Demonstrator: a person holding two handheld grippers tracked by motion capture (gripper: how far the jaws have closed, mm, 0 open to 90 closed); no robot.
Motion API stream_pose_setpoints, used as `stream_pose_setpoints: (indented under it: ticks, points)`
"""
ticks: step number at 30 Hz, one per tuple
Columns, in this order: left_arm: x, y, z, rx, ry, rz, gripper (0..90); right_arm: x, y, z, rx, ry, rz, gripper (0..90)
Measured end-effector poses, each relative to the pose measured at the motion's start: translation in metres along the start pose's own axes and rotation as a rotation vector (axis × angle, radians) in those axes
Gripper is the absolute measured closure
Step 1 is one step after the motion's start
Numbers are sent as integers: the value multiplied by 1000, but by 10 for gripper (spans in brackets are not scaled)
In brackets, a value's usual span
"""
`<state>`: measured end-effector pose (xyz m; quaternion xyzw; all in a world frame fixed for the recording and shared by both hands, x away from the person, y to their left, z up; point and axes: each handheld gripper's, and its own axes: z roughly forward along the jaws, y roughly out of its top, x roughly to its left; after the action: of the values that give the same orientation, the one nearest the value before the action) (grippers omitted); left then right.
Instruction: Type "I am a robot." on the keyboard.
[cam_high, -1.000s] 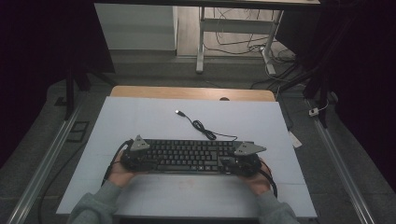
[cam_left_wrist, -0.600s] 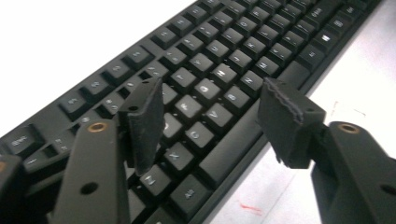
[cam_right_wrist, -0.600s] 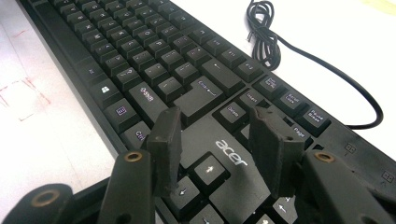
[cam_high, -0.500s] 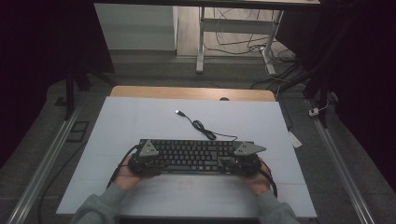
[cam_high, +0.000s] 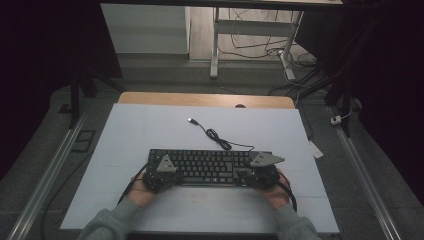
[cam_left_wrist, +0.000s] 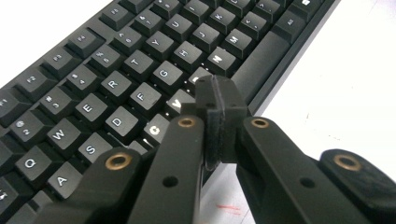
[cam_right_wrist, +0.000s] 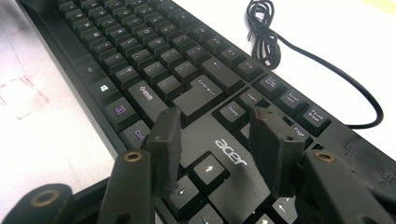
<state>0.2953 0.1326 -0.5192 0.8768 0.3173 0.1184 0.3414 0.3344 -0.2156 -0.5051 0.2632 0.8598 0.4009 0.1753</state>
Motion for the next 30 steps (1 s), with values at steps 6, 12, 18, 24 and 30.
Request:
stream_pose_setpoints:
  ticks: [6, 12, 18, 24, 30]
  points:
    - [-2, 1, 2, -2, -7, 5, 888, 0, 0, 0, 1, 0, 0, 540]
    - [-4, 0, 5, -2, -7, 11, 889, 0, 0, 0, 3, -1, -2, 540]
    - [-1, 2, -8, -78, 26, -3, 889, 0, 0, 0, -1, -2, -3, 540]
    - [11, 1, -25, -136, 47, -59, 888, 0, 0, 0, -1, -3, -4, 539]
    - [19, -1, -31, -154, 70, -96, 820, 0, 0, 0, 0, -2, -1, 538]
